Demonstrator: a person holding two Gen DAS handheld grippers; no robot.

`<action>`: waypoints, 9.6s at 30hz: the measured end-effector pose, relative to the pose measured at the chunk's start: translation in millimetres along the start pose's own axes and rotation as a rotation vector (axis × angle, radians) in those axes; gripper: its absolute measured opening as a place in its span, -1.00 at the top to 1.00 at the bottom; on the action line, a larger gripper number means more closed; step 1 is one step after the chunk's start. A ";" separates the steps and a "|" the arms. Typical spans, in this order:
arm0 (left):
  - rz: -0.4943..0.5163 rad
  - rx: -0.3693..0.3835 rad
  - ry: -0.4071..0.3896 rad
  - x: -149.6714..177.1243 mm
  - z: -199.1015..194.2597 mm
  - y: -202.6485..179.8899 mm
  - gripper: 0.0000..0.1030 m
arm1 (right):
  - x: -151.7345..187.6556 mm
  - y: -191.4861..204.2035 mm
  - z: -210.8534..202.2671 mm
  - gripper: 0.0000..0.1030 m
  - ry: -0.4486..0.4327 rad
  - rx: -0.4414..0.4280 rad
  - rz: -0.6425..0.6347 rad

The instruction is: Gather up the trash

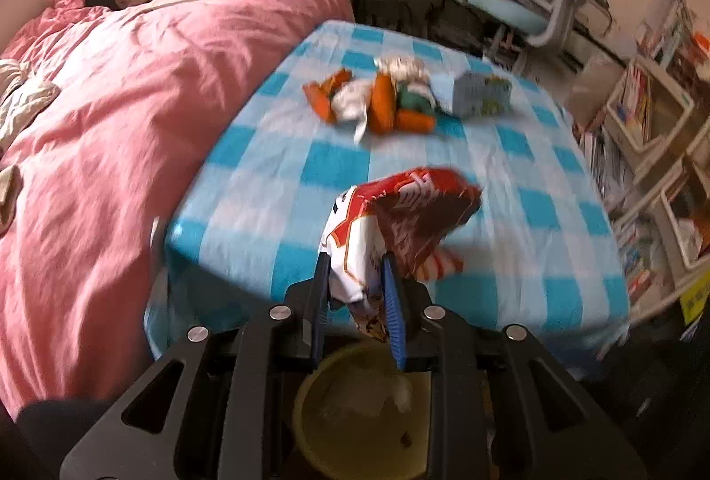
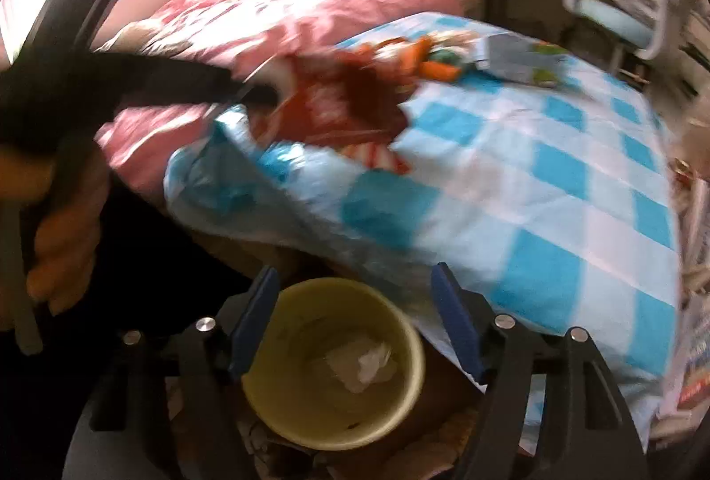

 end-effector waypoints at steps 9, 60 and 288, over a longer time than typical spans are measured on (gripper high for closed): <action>0.145 -0.008 0.175 67.2 3.6 -20.4 0.42 | 3.5 -26.7 -14.9 -0.40 -0.053 0.079 0.108; -0.117 -0.046 -0.122 25.5 -24.9 17.9 -0.61 | 5.5 8.9 -0.3 -0.59 -0.095 0.137 -0.051; 0.040 0.100 0.074 -45.5 43.8 -7.7 0.70 | -5.9 38.0 26.5 0.78 0.109 -0.184 -0.081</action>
Point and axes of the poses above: each gripper's, at about its wrist camera, not at the fingertips, and z roughly the way its jaws point, y to its left, x to its underside, the point moved 5 cm from there along z, roughly the way its jaws point, and after that the axes turned 3 degrees about -y, right-handed, at the moved point
